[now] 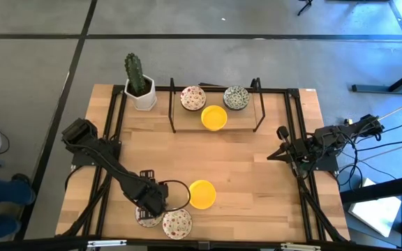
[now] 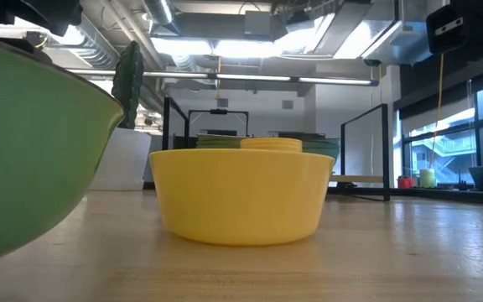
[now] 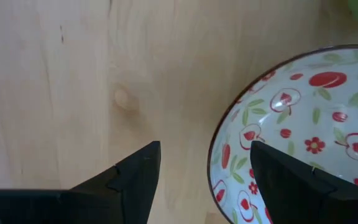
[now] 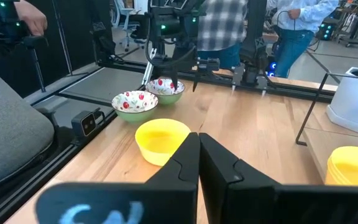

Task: Pick & Place Mini bowls
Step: Stack the left green bowl on top of the green bowls on the shelf

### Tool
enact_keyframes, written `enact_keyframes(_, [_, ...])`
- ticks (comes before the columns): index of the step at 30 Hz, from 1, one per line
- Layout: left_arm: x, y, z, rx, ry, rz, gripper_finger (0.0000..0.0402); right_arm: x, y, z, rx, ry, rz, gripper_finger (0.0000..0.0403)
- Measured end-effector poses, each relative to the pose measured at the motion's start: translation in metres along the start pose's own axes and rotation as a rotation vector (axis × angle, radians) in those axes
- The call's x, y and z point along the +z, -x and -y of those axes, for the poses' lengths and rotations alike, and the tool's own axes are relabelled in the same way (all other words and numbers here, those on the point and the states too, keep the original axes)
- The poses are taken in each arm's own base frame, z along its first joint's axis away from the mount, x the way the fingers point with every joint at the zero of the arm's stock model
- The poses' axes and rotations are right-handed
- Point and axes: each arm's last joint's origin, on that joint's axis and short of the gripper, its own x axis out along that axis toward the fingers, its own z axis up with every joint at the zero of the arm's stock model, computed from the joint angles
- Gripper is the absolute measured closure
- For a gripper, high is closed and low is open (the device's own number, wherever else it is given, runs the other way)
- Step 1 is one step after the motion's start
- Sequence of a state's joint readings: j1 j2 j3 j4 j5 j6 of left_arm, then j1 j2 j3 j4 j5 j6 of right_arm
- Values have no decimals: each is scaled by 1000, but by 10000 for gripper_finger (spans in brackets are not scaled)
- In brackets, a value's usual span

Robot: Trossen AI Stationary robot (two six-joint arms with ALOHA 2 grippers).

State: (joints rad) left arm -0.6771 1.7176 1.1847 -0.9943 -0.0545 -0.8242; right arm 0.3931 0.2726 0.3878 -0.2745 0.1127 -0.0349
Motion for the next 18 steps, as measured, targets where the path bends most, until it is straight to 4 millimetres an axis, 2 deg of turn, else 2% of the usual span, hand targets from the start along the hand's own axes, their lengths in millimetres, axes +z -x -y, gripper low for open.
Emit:
enact_keyframes(11, [0, -5, 3, 13, -25, -6, 160, 0, 0, 0, 0, -4, 0, 397])
enact_keyframes(18, [-9, -19, 1, -15, -14, -49, 160, 0, 0, 0, 0, -6, -1, 397])
